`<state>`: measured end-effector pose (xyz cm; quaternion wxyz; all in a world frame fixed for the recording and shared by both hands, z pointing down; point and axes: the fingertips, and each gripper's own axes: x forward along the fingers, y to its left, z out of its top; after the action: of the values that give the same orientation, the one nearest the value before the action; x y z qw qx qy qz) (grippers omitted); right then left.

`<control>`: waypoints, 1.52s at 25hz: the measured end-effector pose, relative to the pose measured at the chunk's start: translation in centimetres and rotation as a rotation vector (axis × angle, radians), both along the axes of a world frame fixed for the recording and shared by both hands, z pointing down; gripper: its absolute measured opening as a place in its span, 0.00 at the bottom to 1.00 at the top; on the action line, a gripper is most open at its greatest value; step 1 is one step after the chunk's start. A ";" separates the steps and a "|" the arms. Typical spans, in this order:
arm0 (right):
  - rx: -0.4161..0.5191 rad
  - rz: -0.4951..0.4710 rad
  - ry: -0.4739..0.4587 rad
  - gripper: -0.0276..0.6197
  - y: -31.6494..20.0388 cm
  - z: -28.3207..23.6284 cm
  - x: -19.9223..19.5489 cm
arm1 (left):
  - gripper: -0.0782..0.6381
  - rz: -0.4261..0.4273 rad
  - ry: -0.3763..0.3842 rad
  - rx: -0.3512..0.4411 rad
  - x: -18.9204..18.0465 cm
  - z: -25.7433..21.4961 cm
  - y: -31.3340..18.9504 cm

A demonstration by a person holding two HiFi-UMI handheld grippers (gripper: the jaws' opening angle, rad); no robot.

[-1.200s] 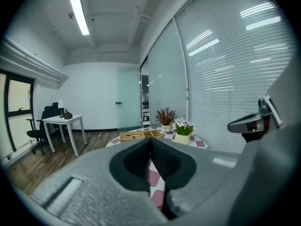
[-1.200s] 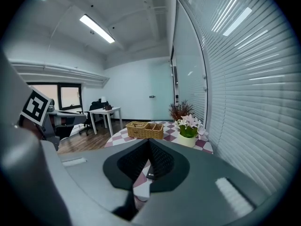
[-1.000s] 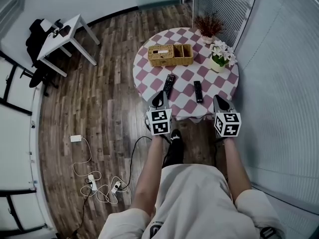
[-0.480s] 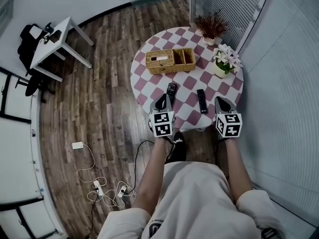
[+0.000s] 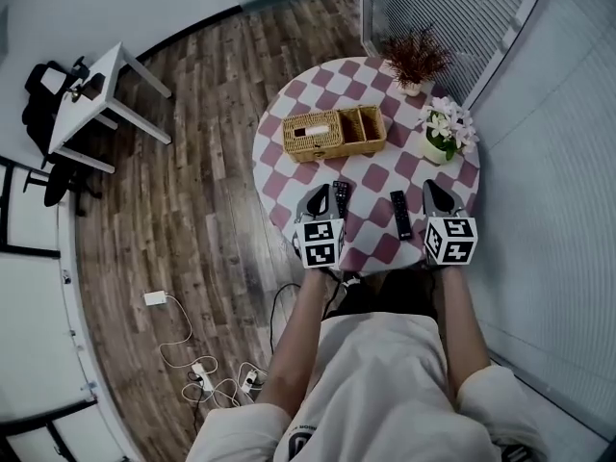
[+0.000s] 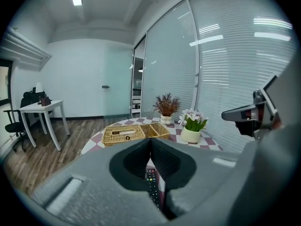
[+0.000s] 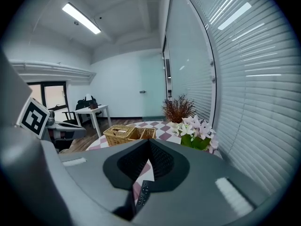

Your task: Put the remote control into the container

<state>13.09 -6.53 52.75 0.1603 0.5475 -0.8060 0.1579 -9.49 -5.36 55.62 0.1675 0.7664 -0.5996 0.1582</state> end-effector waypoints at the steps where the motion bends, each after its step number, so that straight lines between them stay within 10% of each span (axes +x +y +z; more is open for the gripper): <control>1: 0.005 -0.003 -0.009 0.05 -0.3 0.0 -0.1 | 0.12 0.007 0.002 -0.005 0.1 0.1 -0.4; 25: -0.091 -0.097 -0.110 0.05 -10.8 4.2 -1.4 | 0.12 -0.035 0.112 -0.255 1.2 8.9 -7.5; 31: -0.116 -0.118 -0.086 0.05 -12.3 5.4 -1.7 | 0.44 -0.012 0.023 -0.436 1.5 13.7 -6.5; 38: -0.135 -0.136 -0.063 0.05 -12.6 6.2 -1.5 | 0.50 0.054 -0.047 -0.716 2.9 19.9 -5.4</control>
<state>11.58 -19.15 58.98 0.1817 0.4741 -0.8336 0.2175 -6.58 -10.78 75.50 0.4073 0.6710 -0.4895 0.3799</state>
